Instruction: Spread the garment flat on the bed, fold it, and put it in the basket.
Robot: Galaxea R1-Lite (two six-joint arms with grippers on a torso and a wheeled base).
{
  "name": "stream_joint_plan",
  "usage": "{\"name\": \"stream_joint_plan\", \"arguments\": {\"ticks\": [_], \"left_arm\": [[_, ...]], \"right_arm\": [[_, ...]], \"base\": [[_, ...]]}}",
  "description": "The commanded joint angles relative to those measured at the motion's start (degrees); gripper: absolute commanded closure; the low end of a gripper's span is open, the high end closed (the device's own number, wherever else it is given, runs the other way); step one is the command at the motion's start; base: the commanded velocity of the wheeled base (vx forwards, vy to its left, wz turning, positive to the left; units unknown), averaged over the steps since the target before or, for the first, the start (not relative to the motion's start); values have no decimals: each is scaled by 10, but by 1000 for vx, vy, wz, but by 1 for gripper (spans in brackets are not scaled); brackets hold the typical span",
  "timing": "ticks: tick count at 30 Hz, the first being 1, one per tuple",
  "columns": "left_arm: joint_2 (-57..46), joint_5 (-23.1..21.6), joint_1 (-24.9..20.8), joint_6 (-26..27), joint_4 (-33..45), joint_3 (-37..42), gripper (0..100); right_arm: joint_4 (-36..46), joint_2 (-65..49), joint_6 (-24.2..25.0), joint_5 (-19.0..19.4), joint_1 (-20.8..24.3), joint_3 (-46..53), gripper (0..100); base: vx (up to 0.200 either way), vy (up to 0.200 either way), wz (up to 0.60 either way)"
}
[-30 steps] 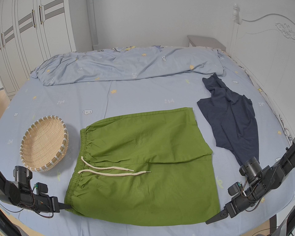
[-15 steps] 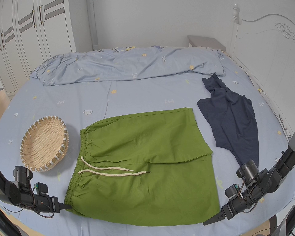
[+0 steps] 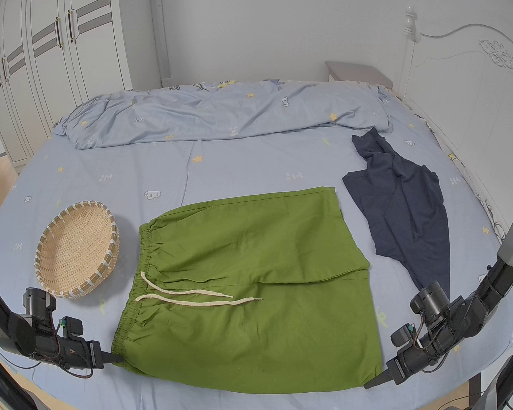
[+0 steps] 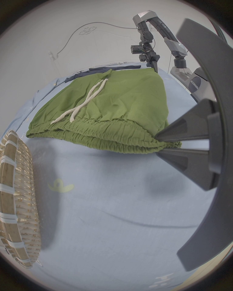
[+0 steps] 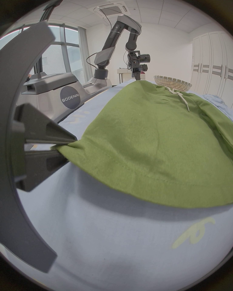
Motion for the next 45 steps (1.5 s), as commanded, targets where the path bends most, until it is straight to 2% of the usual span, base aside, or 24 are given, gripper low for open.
{"name": "stream_joint_plan", "arguments": {"ticks": [1,6,10,12,15,21,30,35,36,37,39,41,43,45], "left_arm": [[4,1,6,1,0,-3,100],[4,1,24,17,0,-3,100],[6,1,41,56,6,3,100],[8,0,52,96,9,14,100],[9,1,54,107,14,19,100],[7,5,58,168,77,19,100],[2,1,65,165,81,12,100],[-57,-25,47,130,111,-9,100],[-85,-37,36,113,138,-21,100],[-109,-44,31,97,166,-37,100],[-167,-56,21,52,265,-98,100],[-203,-79,18,28,357,-162,100],[-223,-111,21,14,451,-233,100],[-225,-126,19,5,502,-282,100]], "right_arm": [[1,-1,-1,1,-4,9,100],[1,-3,-8,-2,0,27,100],[2,-5,-17,-3,5,36,100],[3,-12,-25,-3,21,45,100],[3,-15,-27,-3,34,51,100],[7,-27,-47,-4,51,67,100],[6,-36,-48,-4,56,68,100],[17,-167,-40,-3,41,46,100],[17,-167,-40,-3,41,46,100],[72,-221,-34,-3,25,7,100],[162,-257,-32,-4,2,-65,100],[214,-275,-30,-4,-17,-120,100],[247,-285,-26,-4,-35,-176,100],[269,-282,-18,-4,-42,-223,100]], "base": [[0,0,0],[0,0,0],[0,0,0],[0,0,0],[0,0,0],[0,0,0],[0,0,0],[0,0,0],[0,0,0],[0,0,0],[0,0,0],[0,0,0],[0,0,0],[0,0,0]]}}
